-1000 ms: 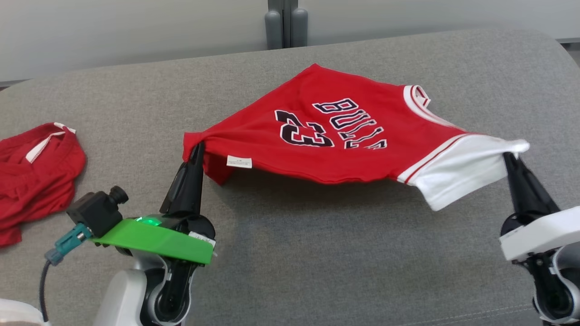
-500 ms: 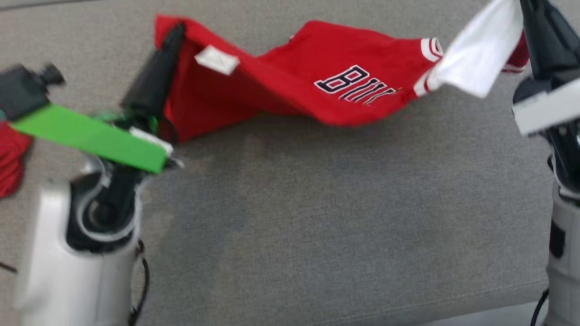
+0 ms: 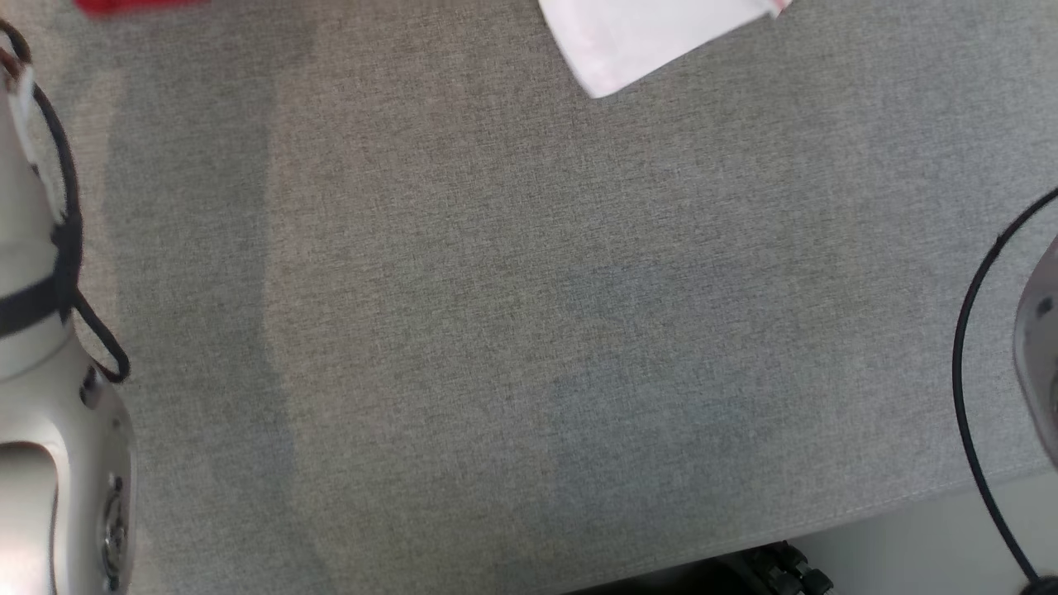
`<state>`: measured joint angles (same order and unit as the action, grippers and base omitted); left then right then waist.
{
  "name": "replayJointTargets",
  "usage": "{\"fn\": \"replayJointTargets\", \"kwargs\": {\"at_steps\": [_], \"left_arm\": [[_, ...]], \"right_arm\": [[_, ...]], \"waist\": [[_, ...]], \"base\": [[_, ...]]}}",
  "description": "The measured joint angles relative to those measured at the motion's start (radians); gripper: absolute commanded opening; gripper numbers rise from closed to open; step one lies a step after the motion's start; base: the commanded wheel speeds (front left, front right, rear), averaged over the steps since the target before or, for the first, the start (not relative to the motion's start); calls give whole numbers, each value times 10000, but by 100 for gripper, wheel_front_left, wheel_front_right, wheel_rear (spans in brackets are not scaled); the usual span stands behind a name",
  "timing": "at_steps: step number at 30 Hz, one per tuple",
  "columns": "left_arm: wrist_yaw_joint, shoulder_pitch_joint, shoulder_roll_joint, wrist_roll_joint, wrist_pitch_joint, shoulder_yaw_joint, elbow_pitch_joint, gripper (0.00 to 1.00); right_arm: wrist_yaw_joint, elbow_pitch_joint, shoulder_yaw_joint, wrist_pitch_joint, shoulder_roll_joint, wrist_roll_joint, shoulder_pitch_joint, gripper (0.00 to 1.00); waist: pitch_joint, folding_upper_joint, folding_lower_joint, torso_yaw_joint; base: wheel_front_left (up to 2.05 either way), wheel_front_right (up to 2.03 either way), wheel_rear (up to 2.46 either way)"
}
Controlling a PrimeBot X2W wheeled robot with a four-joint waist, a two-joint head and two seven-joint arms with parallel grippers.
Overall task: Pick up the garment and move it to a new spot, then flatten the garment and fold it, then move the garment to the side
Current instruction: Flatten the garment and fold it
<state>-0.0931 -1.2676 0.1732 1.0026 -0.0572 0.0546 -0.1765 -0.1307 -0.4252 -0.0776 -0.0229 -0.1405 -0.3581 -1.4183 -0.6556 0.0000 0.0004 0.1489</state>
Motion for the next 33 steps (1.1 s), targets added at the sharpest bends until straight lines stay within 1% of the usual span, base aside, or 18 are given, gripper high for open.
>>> {"fn": "replayJointTargets", "kwargs": {"at_steps": [3, 6, 8, 10, 13, 14, 18, 22, 25, 28, 31, 33], "left_arm": [[-221, -887, 8, -194, 729, 123, -199, 0], [-313, -1508, -58, -123, 1427, 188, -130, 0], [-332, -1684, -23, 58, 1693, 309, 33, 0], [-341, -1652, 161, 272, 1831, 627, 213, 0], [-345, -1062, 462, 734, 2004, 1026, 240, 0], [-345, -684, 633, 748, 2013, 1214, 127, 0], [-345, 878, 943, 1093, 2460, 1751, -362, 0], [-345, 2810, 1116, 1417, 2769, 2353, -978, 0], [-345, 4077, 1220, 1655, 2913, 2663, -1411, 0], [-345, 5242, 1271, 1808, 2949, 3053, -1613, 0], [-347, 6198, 1480, 1760, 2905, 3492, -1753, 0], [-347, 6759, 1678, 1565, 2905, 3824, -1860, 0]], "right_arm": [[0, -328, -29, -1181, -186, 349, -1104, 0], [0, -437, 63, -1942, -416, 575, -1877, 0], [0, -474, 291, -2094, -510, 654, -2118, 0], [0, -642, 731, -2167, -650, 734, -2078, 0], [-6, -880, 1237, -2228, -959, 826, -1637, 0], [-6, -1037, 1375, -2226, -1087, 838, -1360, 0], [-6, -1442, 1979, -2080, -1369, 616, 102, 0], [-6, -1377, 2512, -1567, -1636, -244, 2108, 0], [-8, -872, 2594, -920, -1835, -1016, 3719, 0], [-8, -44, 2349, -157, -2006, -1567, 5400, 0], [-10, 993, 1864, 888, -2084, -1668, 7140, 0], [-12, 1799, 1258, 1735, -1941, -1605, 8401, 0]], "waist": [[-172, 0, 0, -20], [-141, 0, -1, -109], [-64, 0, -2, -182], [-15, 0, -3, -266], [-22, 0, -4, -361], [-34, 0, -3, -387], [-12, 1, -3, -445], [252, 0, -3, -487], [559, 0, -4, -520], [952, 0, -4, -555], [1404, 1, -4, -594], [1752, 0, -5, -629]], "base": [[0, 0, 0], [0, 0, 0], [0, 0, 0], [0, 0, 0], [0, 0, 0], [0, 0, 0], [0, 0, 0], [0, 0, 0], [0, 0, 0], [0, 0, 0], [0, 0, 0], [0, 0, 0]]}}
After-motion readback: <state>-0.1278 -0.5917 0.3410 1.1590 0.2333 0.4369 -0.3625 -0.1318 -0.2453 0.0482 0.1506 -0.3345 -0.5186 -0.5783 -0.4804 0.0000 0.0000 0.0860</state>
